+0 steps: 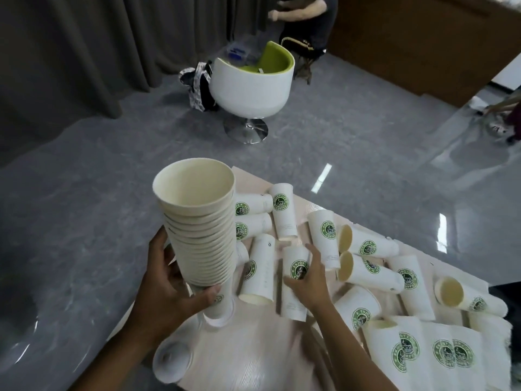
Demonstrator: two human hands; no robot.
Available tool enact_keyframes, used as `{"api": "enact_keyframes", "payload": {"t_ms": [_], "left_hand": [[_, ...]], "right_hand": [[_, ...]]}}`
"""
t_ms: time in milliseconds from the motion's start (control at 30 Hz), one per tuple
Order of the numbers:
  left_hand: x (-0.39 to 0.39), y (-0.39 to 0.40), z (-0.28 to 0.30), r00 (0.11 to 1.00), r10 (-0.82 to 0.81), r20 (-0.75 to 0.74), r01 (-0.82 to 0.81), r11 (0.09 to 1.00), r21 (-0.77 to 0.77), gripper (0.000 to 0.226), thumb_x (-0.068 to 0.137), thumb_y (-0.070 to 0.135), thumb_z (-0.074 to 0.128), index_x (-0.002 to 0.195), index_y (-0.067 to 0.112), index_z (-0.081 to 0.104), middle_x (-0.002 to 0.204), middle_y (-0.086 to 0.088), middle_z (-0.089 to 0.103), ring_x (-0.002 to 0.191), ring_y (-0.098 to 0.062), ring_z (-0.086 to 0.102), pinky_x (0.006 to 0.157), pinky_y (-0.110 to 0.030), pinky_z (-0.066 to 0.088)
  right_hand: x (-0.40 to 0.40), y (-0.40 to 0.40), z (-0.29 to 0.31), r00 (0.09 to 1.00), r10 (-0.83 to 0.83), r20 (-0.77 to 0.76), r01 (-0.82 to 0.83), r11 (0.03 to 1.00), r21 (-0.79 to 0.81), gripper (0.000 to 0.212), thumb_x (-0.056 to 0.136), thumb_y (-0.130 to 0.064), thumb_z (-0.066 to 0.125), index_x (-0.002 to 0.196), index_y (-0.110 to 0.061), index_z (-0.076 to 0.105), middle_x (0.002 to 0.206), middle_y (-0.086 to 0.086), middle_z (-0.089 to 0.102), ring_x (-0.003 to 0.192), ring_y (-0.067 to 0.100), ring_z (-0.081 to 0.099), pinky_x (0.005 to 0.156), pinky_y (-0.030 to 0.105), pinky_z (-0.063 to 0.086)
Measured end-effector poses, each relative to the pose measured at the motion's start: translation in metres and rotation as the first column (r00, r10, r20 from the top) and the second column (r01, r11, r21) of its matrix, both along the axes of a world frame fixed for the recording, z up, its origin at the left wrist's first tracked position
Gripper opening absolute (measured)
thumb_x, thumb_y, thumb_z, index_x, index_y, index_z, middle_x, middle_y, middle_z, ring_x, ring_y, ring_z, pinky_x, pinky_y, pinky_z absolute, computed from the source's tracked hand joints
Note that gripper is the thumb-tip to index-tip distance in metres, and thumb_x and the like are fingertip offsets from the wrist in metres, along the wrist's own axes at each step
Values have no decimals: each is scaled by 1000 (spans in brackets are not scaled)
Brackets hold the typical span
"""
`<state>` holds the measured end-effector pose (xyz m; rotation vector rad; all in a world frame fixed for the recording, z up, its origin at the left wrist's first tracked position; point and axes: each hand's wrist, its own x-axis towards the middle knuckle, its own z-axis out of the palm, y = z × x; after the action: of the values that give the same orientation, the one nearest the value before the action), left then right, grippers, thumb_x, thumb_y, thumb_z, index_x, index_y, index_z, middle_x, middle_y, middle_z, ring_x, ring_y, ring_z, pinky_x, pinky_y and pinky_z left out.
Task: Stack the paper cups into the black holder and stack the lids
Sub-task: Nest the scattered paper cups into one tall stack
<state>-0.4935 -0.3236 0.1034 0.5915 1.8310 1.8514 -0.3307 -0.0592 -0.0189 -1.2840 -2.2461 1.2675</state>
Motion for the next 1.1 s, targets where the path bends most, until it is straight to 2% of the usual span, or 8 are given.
{"api": "enact_keyframes", "payload": {"t_ms": [167,267,400,567,733,833,967,1100], "left_hand": [[-1,3,-8,999,-27,28,27,999,-21,120,40,22,99,136,64,38,136,14,63,121,-16,68,90,-48,62],[5,7,-10,999,-49,13,50,997,-56,125,40,25,99,139,66,35,134,22,62,119,-16,69,95,-58,58],[23,15,0,991,-100,-85,96,994,-49,121,47,28,98,137,73,32,137,30,59,123,-8,66,94,-41,59],[56,23,23,987,-80,-137,79,997,-15,115,45,31,95,130,79,34,127,34,62,112,-1,69,85,-19,59],[100,24,39,974,-40,-223,30,998,-49,118,47,22,95,124,84,32,120,27,68,103,0,72,84,-19,59],[132,26,48,961,-29,-274,11,998,-67,120,52,15,96,126,84,32,128,15,66,105,0,71,84,-16,57],[172,29,60,951,-9,-310,-19,996,-86,120,58,15,98,125,85,27,124,28,62,113,8,62,84,-9,52],[205,20,59,961,-8,-278,-25,993,-113,118,63,20,98,145,66,27,133,21,59,114,-1,65,90,-20,55]], "right_hand": [[8,4,79,968,-79,-239,93,994,50,97,64,-25,90,138,-50,32,134,8,58,101,20,70,85,48,61],[11,2,158,899,-84,-429,116,992,49,94,75,-4,88,139,-46,32,127,9,59,96,20,72,78,36,62],[12,-10,271,768,20,-641,102,983,153,92,80,5,81,143,-33,27,124,17,59,95,19,73,76,30,61],[16,-27,357,621,232,-749,26,949,316,92,79,5,82,142,-25,22,129,23,55,97,24,72,72,30,60],[34,-40,390,484,380,-788,-80,916,393,93,74,-5,86,140,-29,25,136,16,47,112,31,66,83,41,61],[51,-52,389,480,439,-760,-139,893,428,94,72,-2,88,137,-31,27,138,11,46,115,27,64,85,41,61],[79,-61,378,477,505,-720,-186,858,478,96,71,3,88,141,-19,26,145,8,41,121,24,62,92,46,60],[108,-63,372,446,493,-747,-186,868,461,94,73,1,89,140,-19,25,143,7,40,122,22,60,92,45,60]]}}
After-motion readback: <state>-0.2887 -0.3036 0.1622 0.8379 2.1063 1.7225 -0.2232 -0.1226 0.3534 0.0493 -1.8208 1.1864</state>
